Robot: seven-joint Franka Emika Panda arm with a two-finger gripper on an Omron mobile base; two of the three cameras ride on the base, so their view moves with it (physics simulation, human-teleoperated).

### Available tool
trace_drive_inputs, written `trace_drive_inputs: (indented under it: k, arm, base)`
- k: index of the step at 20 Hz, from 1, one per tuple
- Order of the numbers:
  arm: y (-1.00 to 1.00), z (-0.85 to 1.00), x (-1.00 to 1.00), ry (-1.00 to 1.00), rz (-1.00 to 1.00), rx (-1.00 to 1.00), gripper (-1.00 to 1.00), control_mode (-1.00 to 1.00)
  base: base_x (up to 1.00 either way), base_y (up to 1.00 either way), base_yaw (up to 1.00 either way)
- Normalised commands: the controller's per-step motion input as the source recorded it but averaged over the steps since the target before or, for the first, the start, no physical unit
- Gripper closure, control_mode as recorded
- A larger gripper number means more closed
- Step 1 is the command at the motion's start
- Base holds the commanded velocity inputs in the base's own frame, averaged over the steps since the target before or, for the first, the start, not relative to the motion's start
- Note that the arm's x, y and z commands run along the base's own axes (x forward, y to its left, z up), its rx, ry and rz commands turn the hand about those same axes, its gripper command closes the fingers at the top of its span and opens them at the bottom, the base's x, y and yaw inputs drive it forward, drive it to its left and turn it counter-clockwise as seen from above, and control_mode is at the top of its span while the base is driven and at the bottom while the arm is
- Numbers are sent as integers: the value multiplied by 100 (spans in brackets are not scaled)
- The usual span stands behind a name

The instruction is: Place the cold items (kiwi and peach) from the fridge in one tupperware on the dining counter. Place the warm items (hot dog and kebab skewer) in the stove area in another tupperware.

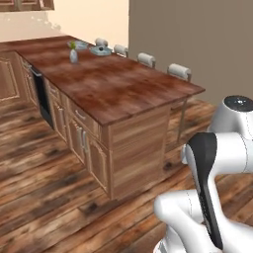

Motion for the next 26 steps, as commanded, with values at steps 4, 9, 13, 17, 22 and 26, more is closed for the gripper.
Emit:
trace_drive_inputs:
  k: [4,9,13,17,22,26]
  arm:
    - [0,0,0,0,0,0,100,100]
    - [0,0,0,0,0,0,100,100]
    - [0,0,0,0,0,0,100,100]
    - [0,0,0,0,0,0,100,100]
    - [0,0,0,0,0,0,100,100]
    - [0,0,0,0,0,0,100,100]
  base:
    - [75,-100,0]
    - [75,-100,1]
    - [77,-100,3]
    - [72,-100,9]
    - [64,-100,16]
    - [63,-100,17]
